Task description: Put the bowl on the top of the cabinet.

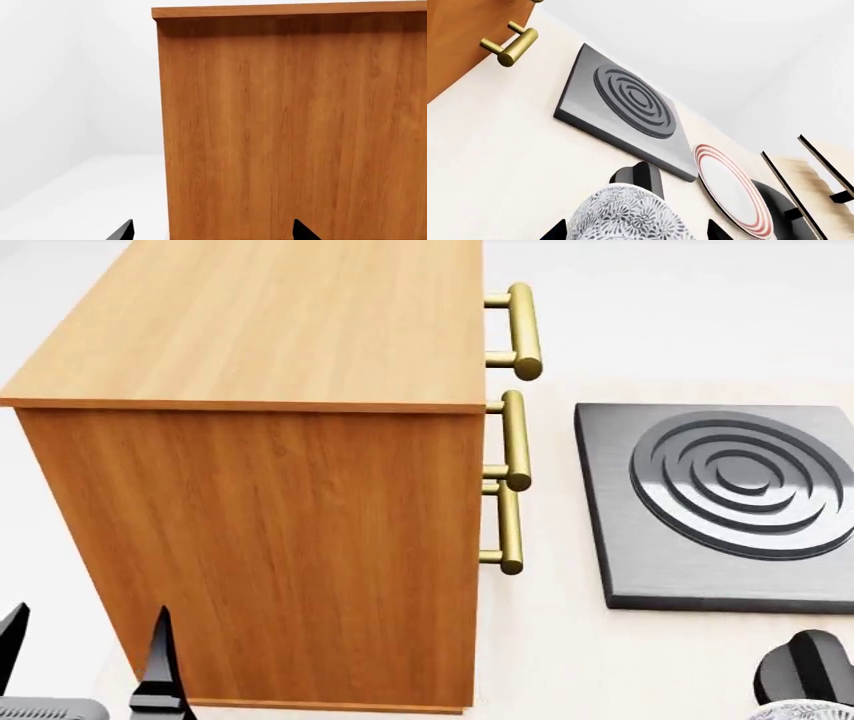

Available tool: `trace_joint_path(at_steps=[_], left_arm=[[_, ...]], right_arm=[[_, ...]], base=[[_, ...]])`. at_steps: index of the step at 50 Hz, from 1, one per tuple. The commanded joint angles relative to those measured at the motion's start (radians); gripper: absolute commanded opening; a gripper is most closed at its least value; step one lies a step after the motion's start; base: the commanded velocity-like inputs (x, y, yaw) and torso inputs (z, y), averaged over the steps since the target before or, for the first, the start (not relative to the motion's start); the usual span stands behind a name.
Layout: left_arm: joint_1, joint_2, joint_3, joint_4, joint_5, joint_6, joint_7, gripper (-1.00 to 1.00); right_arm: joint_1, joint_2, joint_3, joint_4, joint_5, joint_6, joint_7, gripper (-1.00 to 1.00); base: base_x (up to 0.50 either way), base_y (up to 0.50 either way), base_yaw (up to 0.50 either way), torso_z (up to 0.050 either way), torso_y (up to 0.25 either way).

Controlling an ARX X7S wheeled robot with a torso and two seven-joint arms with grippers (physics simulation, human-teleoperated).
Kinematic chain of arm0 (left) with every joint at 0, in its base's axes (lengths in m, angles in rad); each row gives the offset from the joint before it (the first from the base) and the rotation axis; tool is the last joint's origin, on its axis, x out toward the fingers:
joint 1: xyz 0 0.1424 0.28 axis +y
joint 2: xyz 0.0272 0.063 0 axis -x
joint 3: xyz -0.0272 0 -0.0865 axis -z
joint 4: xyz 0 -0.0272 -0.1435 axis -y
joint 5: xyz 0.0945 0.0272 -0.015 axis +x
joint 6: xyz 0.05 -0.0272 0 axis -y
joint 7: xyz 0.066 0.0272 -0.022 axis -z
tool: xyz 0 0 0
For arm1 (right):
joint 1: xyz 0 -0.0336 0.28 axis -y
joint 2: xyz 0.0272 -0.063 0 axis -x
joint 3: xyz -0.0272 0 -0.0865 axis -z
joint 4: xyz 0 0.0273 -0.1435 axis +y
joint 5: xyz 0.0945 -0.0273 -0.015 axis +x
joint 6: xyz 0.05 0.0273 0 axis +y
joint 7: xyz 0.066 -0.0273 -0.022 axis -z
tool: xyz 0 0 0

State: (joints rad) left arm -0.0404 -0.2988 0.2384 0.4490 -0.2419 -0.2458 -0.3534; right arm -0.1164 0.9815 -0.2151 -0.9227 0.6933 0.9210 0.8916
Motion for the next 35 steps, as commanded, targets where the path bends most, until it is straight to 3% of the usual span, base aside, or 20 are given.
trace_joint_path(at_steps=[1, 35], left_arm=[[0.000, -0.002, 0.005, -0.007, -0.001, 0.006, -0.003, 1.00], [0.000, -0.010, 0.019, -0.007, -0.006, 0.010, -0.013, 1.00]], right_arm=[[-0.009, 0.000, -0.016, 0.014, -0.013, -0.023, -0.007, 1.00], [-0.019, -0.017, -0.068, 0.069, -0.049, -0.069, -0.037, 1.00]], base=[[0.00, 0.00, 0.00, 0.000, 0.000], [0.00, 0.00, 0.00, 0.000, 0.000]])
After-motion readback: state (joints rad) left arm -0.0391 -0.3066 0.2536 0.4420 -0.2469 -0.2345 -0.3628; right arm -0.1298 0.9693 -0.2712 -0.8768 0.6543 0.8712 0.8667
